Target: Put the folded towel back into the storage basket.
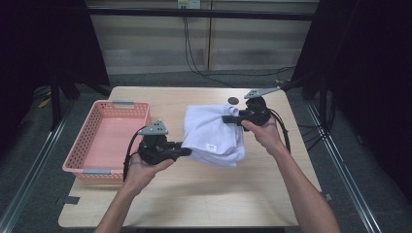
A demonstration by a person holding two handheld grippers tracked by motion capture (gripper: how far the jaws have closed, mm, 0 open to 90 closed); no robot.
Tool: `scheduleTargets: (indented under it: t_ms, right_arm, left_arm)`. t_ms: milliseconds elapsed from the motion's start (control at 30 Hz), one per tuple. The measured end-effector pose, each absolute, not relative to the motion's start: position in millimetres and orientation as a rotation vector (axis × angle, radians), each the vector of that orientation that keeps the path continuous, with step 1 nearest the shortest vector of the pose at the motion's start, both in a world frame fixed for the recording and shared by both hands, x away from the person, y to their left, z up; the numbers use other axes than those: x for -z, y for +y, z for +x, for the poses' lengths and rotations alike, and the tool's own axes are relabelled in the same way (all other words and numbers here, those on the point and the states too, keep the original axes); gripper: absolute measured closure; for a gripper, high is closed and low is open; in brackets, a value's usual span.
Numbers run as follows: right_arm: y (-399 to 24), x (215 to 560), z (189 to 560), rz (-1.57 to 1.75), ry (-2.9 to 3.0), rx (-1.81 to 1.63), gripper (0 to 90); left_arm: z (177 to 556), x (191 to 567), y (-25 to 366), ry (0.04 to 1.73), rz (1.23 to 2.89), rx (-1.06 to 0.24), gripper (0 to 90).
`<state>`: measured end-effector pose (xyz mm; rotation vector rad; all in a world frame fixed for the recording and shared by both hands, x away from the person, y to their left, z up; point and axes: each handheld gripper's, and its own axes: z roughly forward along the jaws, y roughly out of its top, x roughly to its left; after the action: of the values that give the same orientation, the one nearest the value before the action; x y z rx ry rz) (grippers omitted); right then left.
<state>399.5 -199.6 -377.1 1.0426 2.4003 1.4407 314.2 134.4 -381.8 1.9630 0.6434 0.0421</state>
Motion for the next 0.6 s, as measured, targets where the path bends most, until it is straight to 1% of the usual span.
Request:
scheduleTargets:
  t_ms: [600]
  right_arm:
    - [-130,361,432,0.979,2.436,-1.526,68.1]
  left_arm:
    - [319,360,201,0.734,1.92,-0.143,73.1]
